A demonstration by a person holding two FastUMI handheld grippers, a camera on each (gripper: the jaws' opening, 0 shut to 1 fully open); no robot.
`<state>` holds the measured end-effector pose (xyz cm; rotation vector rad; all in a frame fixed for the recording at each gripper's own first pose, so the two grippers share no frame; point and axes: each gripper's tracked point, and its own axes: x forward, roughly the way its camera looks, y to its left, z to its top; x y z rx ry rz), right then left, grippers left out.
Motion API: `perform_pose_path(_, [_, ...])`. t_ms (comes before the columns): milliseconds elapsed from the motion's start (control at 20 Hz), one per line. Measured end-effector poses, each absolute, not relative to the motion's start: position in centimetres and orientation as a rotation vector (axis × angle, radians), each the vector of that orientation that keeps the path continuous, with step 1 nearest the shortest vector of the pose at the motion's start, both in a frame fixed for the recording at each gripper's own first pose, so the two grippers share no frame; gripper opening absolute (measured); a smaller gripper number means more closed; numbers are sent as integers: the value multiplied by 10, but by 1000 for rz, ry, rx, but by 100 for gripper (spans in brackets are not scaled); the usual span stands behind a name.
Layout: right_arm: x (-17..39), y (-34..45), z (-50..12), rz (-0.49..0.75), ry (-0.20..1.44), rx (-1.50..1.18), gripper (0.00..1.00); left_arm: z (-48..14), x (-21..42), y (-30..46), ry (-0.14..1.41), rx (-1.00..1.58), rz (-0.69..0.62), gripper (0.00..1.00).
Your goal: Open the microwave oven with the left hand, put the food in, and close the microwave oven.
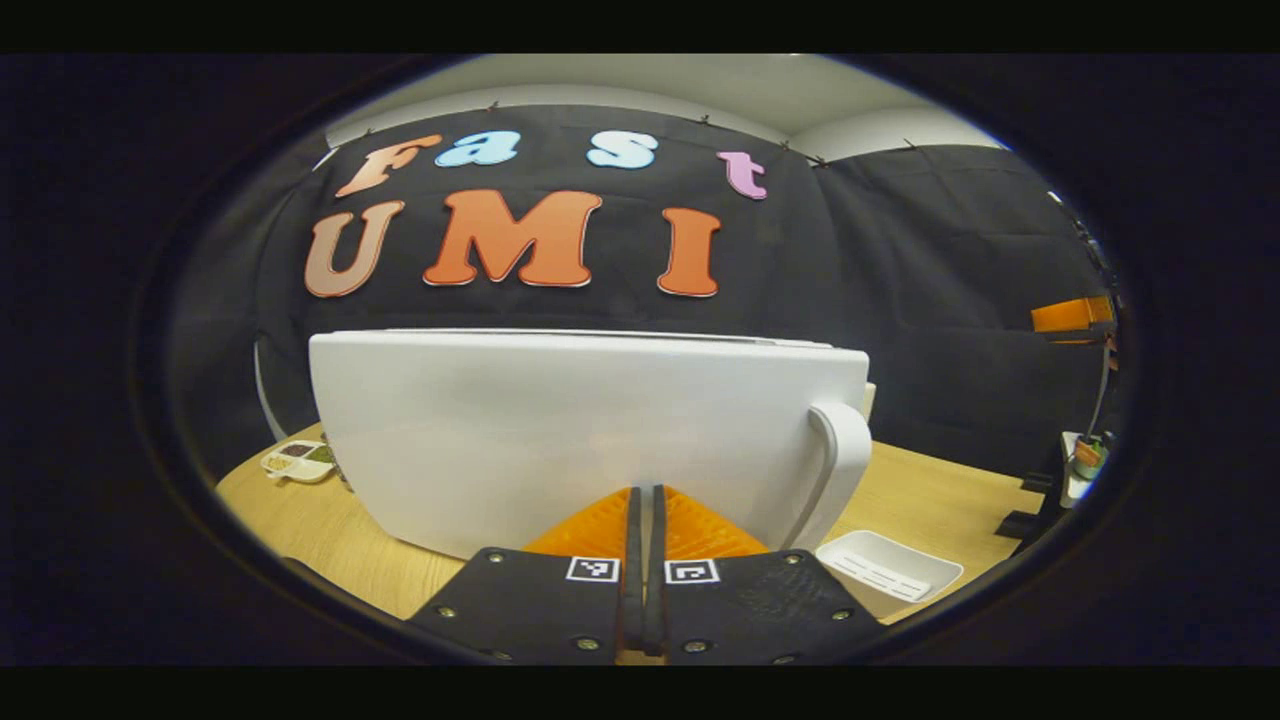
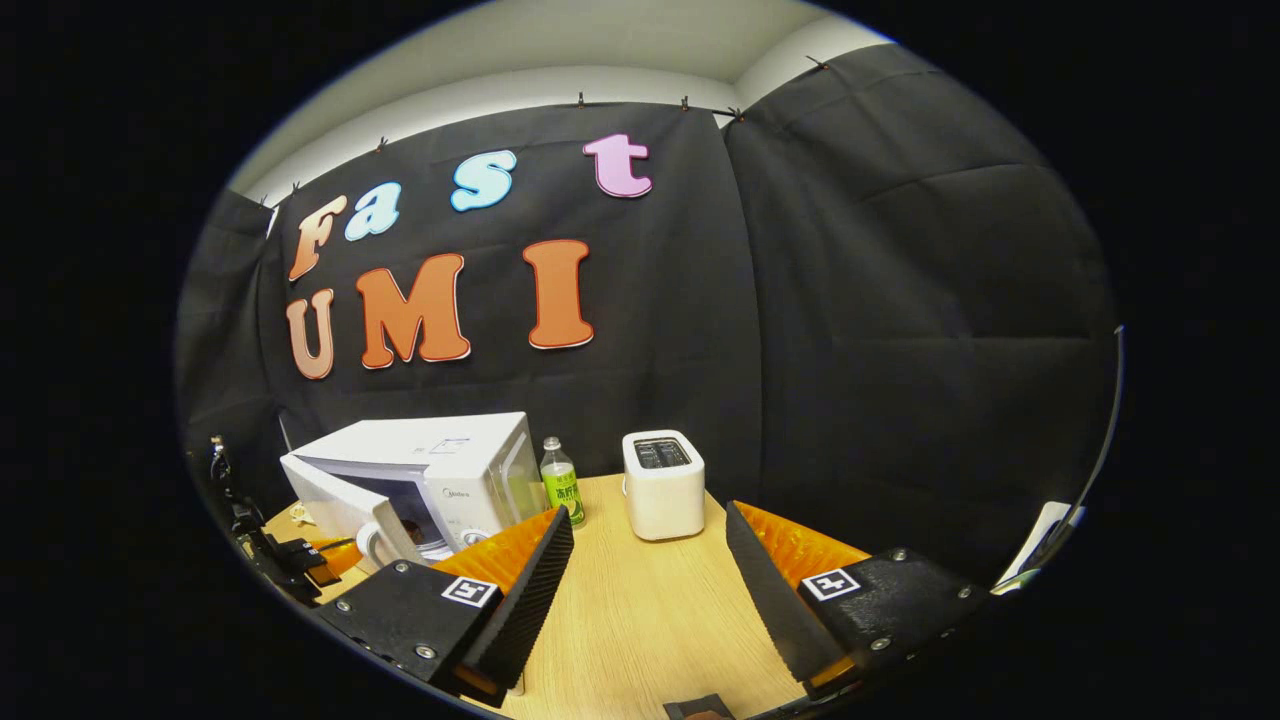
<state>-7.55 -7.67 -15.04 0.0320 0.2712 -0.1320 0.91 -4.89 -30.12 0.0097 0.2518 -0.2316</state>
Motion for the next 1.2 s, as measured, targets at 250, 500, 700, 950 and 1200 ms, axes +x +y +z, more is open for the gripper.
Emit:
perform_pose_path(250, [-78, -84, -153, -151, 282, 29, 95, -323, 38, -49, 294, 23, -159, 1])
perform_pose_path(500, [-78, -87, -152, -158, 288, 19, 95, -337, 68, -48, 324, 8, -129, 3])
perform_pose_path(700, [-77, -85, -149, -161, 294, 13, 95, -340, 65, -49, 359, -9, -136, 5])
perform_pose_path(950, [-78, -76, -140, -152, 291, 17, 95, -300, 48, -35, 332, 46, -124, 5])
perform_pose_path(1200, [-80, -58, -117, -132, 274, 11, 95, -235, 13, -13, 364, 1, -140, 1])
